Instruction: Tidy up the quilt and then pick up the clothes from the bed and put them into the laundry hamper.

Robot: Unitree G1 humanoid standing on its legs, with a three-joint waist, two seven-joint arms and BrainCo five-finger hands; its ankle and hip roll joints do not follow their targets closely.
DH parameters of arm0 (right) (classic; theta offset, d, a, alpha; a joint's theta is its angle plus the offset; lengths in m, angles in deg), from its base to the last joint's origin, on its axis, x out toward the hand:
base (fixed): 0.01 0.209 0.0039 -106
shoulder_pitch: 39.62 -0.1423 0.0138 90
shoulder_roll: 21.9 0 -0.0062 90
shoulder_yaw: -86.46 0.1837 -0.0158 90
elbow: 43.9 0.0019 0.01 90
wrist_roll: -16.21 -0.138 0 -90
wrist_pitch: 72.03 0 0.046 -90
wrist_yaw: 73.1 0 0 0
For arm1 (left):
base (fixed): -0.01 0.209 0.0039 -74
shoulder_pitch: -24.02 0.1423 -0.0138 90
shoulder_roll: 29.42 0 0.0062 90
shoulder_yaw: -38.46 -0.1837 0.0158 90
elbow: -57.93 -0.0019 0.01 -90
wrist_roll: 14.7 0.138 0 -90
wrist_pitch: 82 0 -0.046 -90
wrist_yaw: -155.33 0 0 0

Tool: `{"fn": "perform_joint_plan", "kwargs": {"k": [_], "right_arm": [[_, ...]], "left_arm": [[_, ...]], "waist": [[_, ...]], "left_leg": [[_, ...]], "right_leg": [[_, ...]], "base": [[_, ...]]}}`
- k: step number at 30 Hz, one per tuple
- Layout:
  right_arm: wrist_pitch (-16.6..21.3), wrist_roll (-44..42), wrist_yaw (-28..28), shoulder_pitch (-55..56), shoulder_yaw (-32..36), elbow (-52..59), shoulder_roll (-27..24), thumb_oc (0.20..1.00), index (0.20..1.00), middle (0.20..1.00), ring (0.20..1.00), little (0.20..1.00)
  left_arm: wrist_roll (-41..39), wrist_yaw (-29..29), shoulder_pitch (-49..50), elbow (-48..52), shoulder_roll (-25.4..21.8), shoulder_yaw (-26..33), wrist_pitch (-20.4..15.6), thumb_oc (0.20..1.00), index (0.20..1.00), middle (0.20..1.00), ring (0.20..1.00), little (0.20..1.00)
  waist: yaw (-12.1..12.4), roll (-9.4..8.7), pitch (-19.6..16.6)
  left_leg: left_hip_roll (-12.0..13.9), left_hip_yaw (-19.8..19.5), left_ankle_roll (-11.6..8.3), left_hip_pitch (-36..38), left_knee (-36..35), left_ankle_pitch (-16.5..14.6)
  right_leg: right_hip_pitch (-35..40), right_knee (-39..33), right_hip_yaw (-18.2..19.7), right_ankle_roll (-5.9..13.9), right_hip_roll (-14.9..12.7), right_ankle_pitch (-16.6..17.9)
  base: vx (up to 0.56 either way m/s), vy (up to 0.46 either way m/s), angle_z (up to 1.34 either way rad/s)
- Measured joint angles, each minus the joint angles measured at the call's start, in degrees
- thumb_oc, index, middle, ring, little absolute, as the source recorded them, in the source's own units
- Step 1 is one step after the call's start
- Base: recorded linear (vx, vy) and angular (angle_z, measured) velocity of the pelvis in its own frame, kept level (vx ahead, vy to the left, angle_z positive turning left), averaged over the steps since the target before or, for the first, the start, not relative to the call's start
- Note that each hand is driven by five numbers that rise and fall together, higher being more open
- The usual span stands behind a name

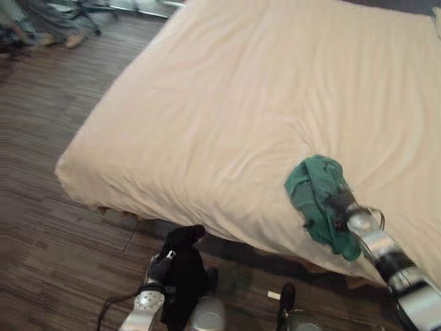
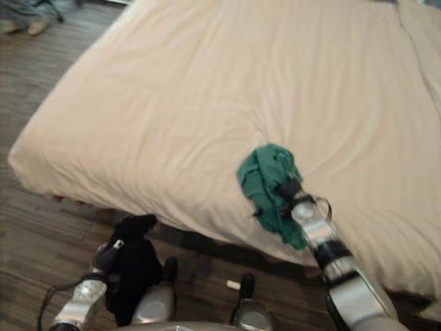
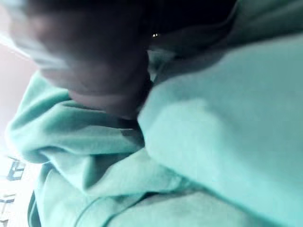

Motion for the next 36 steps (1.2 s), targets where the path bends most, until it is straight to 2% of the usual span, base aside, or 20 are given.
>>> {"fn": "perform_joint_plan", "kwargs": {"k": [1, 4, 6, 7, 8, 9, 11, 12, 13, 14, 16, 17, 19, 21, 22, 24, 28, 30, 33, 36], "right_arm": [[0.43, -2.53, 0.00, 1.40, 0.55, 0.76, 0.10, 0.200, 0.200, 0.200, 0.200, 0.200], [1.99, -14.39, 0.83, 10.56, 4.87, 8.29, -2.10, 0.200, 0.200, 0.200, 0.200, 0.200], [2.23, -18.93, 2.16, 15.97, 5.02, 13.48, -1.94, 0.200, 0.200, 0.200, 0.200, 0.200], [2.90, -20.29, 2.82, 19.74, 5.38, 15.45, -2.03, 0.200, 0.200, 0.200, 0.200, 0.200], [3.04, -21.68, 3.96, 20.46, 5.38, 15.21, -1.28, 0.200, 0.200, 0.200, 0.200, 0.200], [3.14, -22.93, 6.17, 21.64, 6.23, 15.48, -0.01, 0.200, 0.200, 0.200, 0.200, 0.200], [4.55, -23.07, 9.70, 29.17, 10.22, 16.17, 3.69, 0.200, 0.200, 0.200, 0.200, 0.200], [4.50, -18.25, 9.47, 32.02, 11.08, 14.42, 5.82, 0.200, 0.200, 0.200, 0.200, 0.200], [4.52, -16.06, 9.17, 33.64, 12.33, 13.74, 6.91, 0.200, 0.200, 0.200, 0.200, 0.200], [4.32, -14.14, 8.90, 33.84, 12.12, 12.64, 9.00, 0.200, 0.200, 0.200, 0.200, 0.200], [4.43, -9.91, 8.16, 29.20, 12.26, 8.54, 15.15, 0.200, 0.200, 0.200, 0.200, 0.200], [5.16, -9.34, 7.69, 27.92, 13.43, 7.43, 17.28, 0.200, 0.200, 0.200, 0.200, 0.200], [3.96, -7.14, 6.71, 25.26, 13.25, 3.56, 17.94, 0.200, 0.200, 0.200, 0.200, 0.200], [3.89, -6.93, 5.28, 24.67, 14.24, 1.57, 17.60, 0.200, 0.200, 0.200, 0.200, 0.200], [3.98, -6.86, 4.57, 23.15, 17.76, 0.99, 16.67, 0.200, 0.200, 0.200, 0.200, 0.200], [1.38, 8.38, -0.32, 25.30, 12.22, 0.84, 14.79, 0.200, 0.200, 0.200, 0.200, 0.200], [-0.17, 12.69, -1.37, 27.83, 8.25, 0.80, 14.94, 0.200, 0.200, 0.200, 0.200, 0.200], [-0.33, 12.72, -1.51, 26.27, 8.50, 0.49, 14.91, 0.200, 0.200, 0.200, 0.200, 0.200], [-0.28, 12.85, -2.14, 23.21, 8.57, 0.39, 11.52, 0.200, 0.200, 0.200, 0.200, 0.200], [-0.25, 13.19, -2.91, 19.88, 9.18, 2.00, 8.38, 0.200, 0.200, 0.200, 0.200, 0.200]], "left_arm": [[-0.64, -0.02, 0.21, -0.28, 0.32, -0.26, 0.18, 0.200, 0.200, 0.200, 0.200, 0.200], [-1.15, -0.01, -1.23, -0.23, 1.26, 0.65, 0.11, 0.200, 0.200, 0.200, 0.200, 0.200], [-1.22, -0.02, -1.02, 0.15, 2.09, 0.41, 0.13, 0.200, 0.200, 0.200, 0.200, 0.200], [-1.30, 0.10, 0.17, 1.08, 3.58, 0.40, -0.12, 0.200, 0.200, 0.200, 0.200, 0.200], [-1.60, 0.08, 1.65, 1.72, 3.95, 0.18, -0.45, 0.200, 0.200, 0.200, 0.200, 0.200], [-2.82, -0.14, 1.76, 1.62, 3.88, 0.26, -0.27, 0.200, 0.200, 0.200, 0.200, 0.200], [-5.75, -0.87, -1.06, 2.70, 6.95, 0.25, -0.32, 0.200, 0.200, 0.200, 0.200, 0.200], [-7.51, -0.94, -1.09, 4.41, 8.05, 0.35, -0.41, 0.200, 0.200, 0.200, 0.200, 0.200], [-7.83, -0.91, -0.60, 5.71, 7.59, 0.50, -0.48, 0.200, 0.200, 0.200, 0.200, 0.200], [-7.85, -0.69, -0.39, 6.91, 5.84, 0.69, -0.59, 0.200, 0.200, 0.200, 0.200, 0.200], [-7.84, 0.31, 0.40, 7.17, 0.80, 2.98, -0.50, 0.200, 0.200, 0.200, 0.200, 0.200], [-7.80, 0.25, 0.18, 6.92, -0.80, 3.65, -0.48, 0.200, 0.200, 0.200, 0.200, 0.200], [-7.77, 0.12, -0.09, 5.93, -3.89, 4.11, -0.43, 0.200, 0.200, 0.200, 0.200, 0.200], [-7.54, 0.18, 0.27, 3.36, -3.75, 3.50, -0.21, 0.200, 0.200, 0.200, 0.200, 0.200], [-2.27, -1.89, 0.14, 0.85, -2.00, 0.98, 0.90, 0.200, 0.200, 0.200, 0.200, 0.200], [-1.15, 0.38, -0.82, -1.45, -0.87, -1.26, 1.00, 0.200, 0.200, 0.200, 0.200, 0.200], [-1.17, 0.71, 0.80, -1.54, 0.20, -2.94, 0.97, 0.200, 0.200, 0.200, 0.200, 0.200], [-3.31, 1.23, -1.28, -1.90, 0.05, -2.66, 0.72, 0.200, 0.200, 0.200, 0.200, 0.200], [-5.09, 2.34, -0.73, -2.63, 1.59, -2.81, 0.69, 0.200, 0.200, 0.200, 0.200, 0.200], [-5.39, 2.49, -0.69, -0.77, 3.32, -2.90, 0.28, 0.200, 0.200, 0.200, 0.200, 0.200]], "waist": [[-0.07, 0.22, -0.64], [-2.27, -1.55, -2.21], [-3.18, -1.40, -3.37], [-4.64, 1.04, -6.02], [-4.83, 2.66, -7.60], [-4.52, 1.99, -8.08], [-4.92, 1.21, -9.04], [-4.83, 1.14, -9.46], [-5.27, 1.08, -9.82], [-6.18, 0.08, -10.20], [-7.56, -0.57, -10.25], [-7.53, 0.26, -9.76], [-7.10, -3.47, -8.56], [-8.49, -3.04, -7.91], [-9.56, -2.50, -3.91], [-6.53, -2.27, -3.92], [-2.70, -0.87, -5.13], [0.48, -2.36, -3.11], [3.18, -0.66, -2.69], [4.21, 3.38, -2.36]], "left_leg": [[0.70, 2.02, 0.79, -0.86, -0.14, -1.21], [5.69, 31.81, 3.03, -2.59, 1.42, -6.81], [7.20, 38.09, 3.91, -2.82, 8.83, -6.23], [8.01, 37.11, 4.53, -3.24, 8.91, -6.09], [7.76, 35.34, 4.39, -3.54, 6.97, 0.55], [6.29, 34.77, 3.72, -4.19, 7.08, 0.54], [0.91, 32.85, 6.52, -5.44, 6.06, -1.39], [-1.67, 30.69, 10.90, -5.17, 6.06, -2.06], [-2.58, 27.21, 12.92, -5.03, 6.03, 0.65], [-3.26, 24.42, 11.88, -5.02, 5.13, 1.96], [-3.55, 15.86, 12.07, -6.43, 2.43, 3.24], [-3.54, 14.23, 12.24, -6.90, 1.30, 3.28], [-5.72, 17.81, 11.93, -3.16, -1.97, 4.66], [-7.57, 12.86, 11.99, -1.47, -2.23, 4.51], [-5.33, 19.24, 5.30, 6.85, -2.42, -0.77], [-5.45, 18.44, 4.68, 9.31, -2.46, -1.28], [-4.96, 17.22, 4.19, 9.66, -1.12, -1.71], [-5.41, 9.34, 1.42, -0.17, 17.51, -2.97], [-4.85, 6.53, -0.28, -8.76, 31.74, -3.20], [-2.18, 8.16, -0.01, -8.32, 16.60, -7.41]], "right_leg": [[-0.03, 0.04, -1.09, -0.74, 0.08, 0.41], [1.74, 0.65, -12.54, -2.31, -5.10, 0.73], [5.07, 0.64, -18.02, -1.40, -6.90, 0.34], [6.73, 1.12, -19.98, -0.80, -5.94, -0.08], [6.90, 2.66, -20.16, 0.27, -5.86, -0.86], [7.32, 3.63, -21.23, 1.38, -7.20, -1.56], [10.81, 12.25, -27.59, 1.78, -11.80, -1.57], [10.53, 26.11, -26.83, 0.10, -16.33, -0.37], [9.59, 35.86, -23.29, -3.05, -17.80, 2.25], [7.87, 38.75, -16.87, -1.45, -17.10, -0.64], [-3.76, 34.54, 9.41, 0.39, -2.37, -11.30], [-7.19, 33.10, 14.35, -0.75, 1.83, -13.18], [-15.51, 28.21, 12.86, -0.42, -0.06, -14.03], [-17.34, 21.37, 18.94, -1.31, 2.49, -11.76], [-6.94, 4.26, 13.56, -1.79, 1.41, 1.70], [-1.88, -0.35, 10.84, -2.11, 1.39, 2.26], [-0.35, -0.22, 9.72, -3.11, 1.93, 1.77], [-3.34, 4.75, 9.83, -5.63, -0.17, -0.42], [-1.82, 0.00, 10.92, -5.29, 0.51, -0.88], [-8.82, 10.99, 7.01, -5.89, 1.03, -4.04]], "base": [[-0.13, 0.088, 1.09], [-0.05, 0.108, 1.45], [0.05, 0.104, 1.56], [0.11, 0.141, 1.24], [0.15, 0.196, 1.10], [0.26, 0.220, 1.75], [0.28, 0.172, 3.15], [0.11, 0.067, 3.53], [0.16, 0.186, 3.43], [0.23, 0.134, 2.60], [0.22, 0.057, 2.19], [0.23, -0.014, 2.01], [0.33, -0.033, 1.69], [0.19, -0.019, 2.28], [0.07, -0.019, 2.09], [0.06, -0.038, 0.74], [-0.03, -0.078, 0.19], [0.07, -0.076, 0.07], [0.32, 0.028, -0.27], [0.42, 0.162, -0.27]]}}
